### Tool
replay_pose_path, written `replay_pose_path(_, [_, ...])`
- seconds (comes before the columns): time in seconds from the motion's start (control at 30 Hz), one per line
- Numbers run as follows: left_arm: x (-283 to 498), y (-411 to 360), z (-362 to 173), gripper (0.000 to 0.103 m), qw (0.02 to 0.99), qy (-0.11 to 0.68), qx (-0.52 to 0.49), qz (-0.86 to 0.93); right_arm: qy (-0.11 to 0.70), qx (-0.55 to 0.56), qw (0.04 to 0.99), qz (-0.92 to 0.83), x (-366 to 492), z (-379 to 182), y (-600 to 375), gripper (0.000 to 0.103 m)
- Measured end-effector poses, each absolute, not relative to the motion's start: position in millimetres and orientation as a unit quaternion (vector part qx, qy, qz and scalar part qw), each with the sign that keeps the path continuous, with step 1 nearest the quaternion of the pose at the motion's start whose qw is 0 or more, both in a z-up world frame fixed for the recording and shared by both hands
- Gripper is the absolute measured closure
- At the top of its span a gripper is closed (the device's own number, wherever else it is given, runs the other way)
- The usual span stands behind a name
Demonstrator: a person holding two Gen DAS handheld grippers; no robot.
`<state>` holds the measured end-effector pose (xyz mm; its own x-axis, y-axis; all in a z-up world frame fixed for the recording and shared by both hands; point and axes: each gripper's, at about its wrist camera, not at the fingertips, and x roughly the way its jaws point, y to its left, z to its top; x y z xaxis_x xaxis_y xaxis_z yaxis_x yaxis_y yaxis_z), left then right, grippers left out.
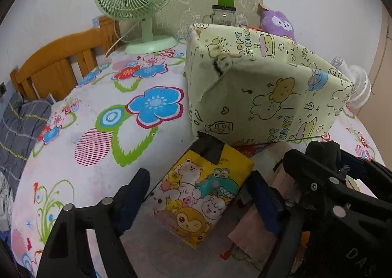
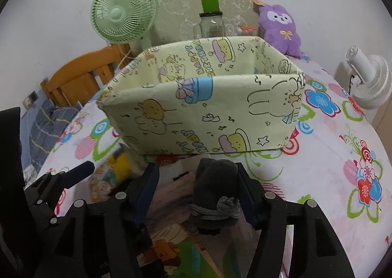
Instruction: Organize soft objects
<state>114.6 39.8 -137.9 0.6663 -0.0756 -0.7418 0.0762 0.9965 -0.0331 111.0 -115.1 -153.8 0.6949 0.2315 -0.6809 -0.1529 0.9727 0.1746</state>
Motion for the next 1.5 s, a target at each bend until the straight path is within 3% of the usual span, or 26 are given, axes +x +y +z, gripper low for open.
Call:
replay_pose_path(0.1, [114, 38, -138, 0.031, 0.912, 0.407, 0.0, -0.05, 0.381, 0.06, 0.917, 0.099, 114, -156, -118, 0.042])
replay_pose_path(0.23, [113, 35, -137, 0.037, 0.913, 0.405, 0.001, -0.052, 0.384, 0.059, 0.917, 0.09, 115, -157, -119, 0.067])
replay_pose_path(0.33, [112, 34, -135, 0.041, 0.916, 0.398, 0.005, -0.039, 0.383, 0.061, 0.917, 0.092, 115, -157, -120, 0.069])
replay_pose_path(1.5, [64, -6, -78, 0.044, 0.941, 0.335, -0.005, -0.042, 0.302, 0.076, 0.942, 0.123, 62, -98, -154, 0.072])
